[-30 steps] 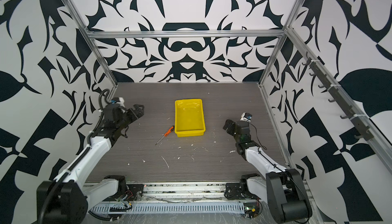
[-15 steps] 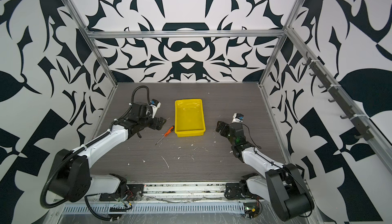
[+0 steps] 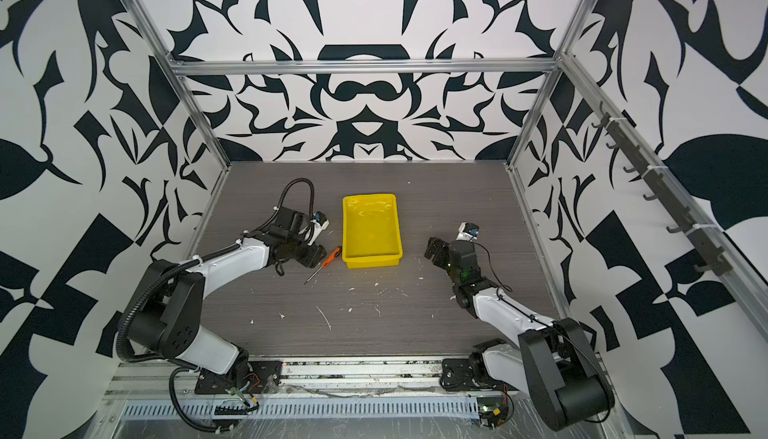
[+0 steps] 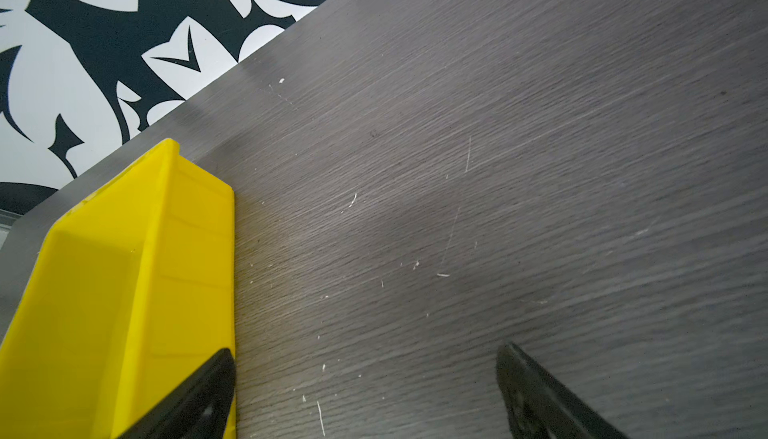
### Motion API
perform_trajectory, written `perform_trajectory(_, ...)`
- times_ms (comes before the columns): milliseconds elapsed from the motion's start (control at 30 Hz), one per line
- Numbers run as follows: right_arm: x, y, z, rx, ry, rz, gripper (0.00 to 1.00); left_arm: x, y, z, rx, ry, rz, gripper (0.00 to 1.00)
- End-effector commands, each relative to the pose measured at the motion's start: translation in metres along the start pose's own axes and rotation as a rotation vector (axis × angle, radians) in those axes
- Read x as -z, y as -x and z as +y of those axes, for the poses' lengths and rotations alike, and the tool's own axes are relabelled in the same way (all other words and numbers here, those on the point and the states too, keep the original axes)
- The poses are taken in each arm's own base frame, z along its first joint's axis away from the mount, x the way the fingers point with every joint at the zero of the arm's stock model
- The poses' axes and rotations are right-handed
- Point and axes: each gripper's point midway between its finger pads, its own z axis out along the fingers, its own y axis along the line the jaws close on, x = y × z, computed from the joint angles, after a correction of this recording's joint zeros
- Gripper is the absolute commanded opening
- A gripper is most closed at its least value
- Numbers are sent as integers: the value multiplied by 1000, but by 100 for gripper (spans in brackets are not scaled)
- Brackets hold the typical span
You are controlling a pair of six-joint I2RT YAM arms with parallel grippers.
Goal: Put the screwdriver in the bin
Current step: 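Lower the open left gripper over the orange screwdriver handle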
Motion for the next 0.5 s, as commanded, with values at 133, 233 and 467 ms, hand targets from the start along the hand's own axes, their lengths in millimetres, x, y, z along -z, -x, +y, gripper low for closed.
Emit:
perform_trajectory(133, -3, 15, 11, -14, 16, -40, 100, -2, 4, -3, -10, -19, 38, 62)
perform_trajectory(233, -1, 17, 10, -12, 9, -53, 100, -7, 1, -2, -10, -13, 67, 62)
perform_trajectory(467, 0, 18, 9, -17, 7, -57, 99, -12, 8, -2, -25, -11, 82, 62)
